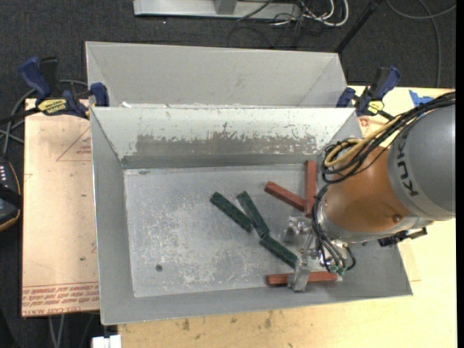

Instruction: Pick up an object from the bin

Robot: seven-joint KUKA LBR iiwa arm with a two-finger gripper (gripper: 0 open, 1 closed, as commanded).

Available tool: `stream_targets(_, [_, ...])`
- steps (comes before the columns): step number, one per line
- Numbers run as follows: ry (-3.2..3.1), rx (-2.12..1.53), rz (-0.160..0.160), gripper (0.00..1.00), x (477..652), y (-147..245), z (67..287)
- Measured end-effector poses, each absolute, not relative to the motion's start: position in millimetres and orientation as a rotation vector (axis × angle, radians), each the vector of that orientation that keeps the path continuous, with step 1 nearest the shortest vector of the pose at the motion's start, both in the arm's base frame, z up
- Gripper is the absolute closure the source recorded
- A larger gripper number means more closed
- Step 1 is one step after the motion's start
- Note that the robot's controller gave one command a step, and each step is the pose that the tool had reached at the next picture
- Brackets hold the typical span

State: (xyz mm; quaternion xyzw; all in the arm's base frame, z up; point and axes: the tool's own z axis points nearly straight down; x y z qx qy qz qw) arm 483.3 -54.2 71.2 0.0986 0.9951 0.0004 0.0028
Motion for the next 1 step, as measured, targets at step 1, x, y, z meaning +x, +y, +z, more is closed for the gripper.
stream_targets(1, [3.125,0.308,0.003,1.00,483.1,-53.8,73.3])
